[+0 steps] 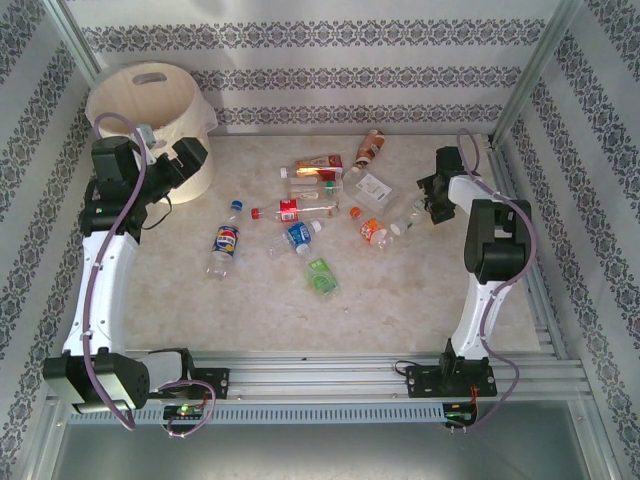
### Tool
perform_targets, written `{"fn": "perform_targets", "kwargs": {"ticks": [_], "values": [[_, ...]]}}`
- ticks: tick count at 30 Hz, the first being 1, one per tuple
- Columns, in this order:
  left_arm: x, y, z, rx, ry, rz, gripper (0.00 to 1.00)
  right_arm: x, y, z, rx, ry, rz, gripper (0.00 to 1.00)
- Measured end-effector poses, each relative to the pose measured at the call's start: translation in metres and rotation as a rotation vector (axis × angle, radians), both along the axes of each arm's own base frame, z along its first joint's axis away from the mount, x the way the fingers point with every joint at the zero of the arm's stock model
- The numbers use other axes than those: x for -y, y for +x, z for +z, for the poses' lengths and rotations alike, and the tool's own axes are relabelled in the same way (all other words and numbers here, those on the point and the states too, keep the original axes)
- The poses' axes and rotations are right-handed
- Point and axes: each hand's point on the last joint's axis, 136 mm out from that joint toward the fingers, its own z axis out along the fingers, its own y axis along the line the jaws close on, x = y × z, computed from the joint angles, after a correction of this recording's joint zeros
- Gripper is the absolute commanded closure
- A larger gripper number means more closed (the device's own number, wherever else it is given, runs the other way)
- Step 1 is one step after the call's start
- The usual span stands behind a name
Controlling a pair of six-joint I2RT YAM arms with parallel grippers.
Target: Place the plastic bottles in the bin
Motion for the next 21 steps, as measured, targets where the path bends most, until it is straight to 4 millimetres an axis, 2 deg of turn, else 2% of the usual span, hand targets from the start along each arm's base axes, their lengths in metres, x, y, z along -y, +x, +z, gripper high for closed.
{"fn": "perform_targets", "kwargs": {"ticks": [8,12,16,21], "values": [[-0.001,0.000,-0.019,-0.042,-0.003,0.006,0.00,-0.001,0.000,-0.001,-0.005,-0.023,0.072,0.38],[0.001,0.001,-0.028,-0.062,-0.013,-0.007,0.00,-0.001,-0.002,0.006,0.029,-0.041,0.104,0.52],[0.010,0.002,-0.034,-0.059,-0.037,-0.051,0.00,-0.003,-0.013,0.028,0.086,-0.065,0.137,0.64],[0.039,0.005,-0.036,-0.030,-0.066,-0.158,0.00,-0.010,-0.020,0.075,0.217,-0.113,0.202,0.72]]}}
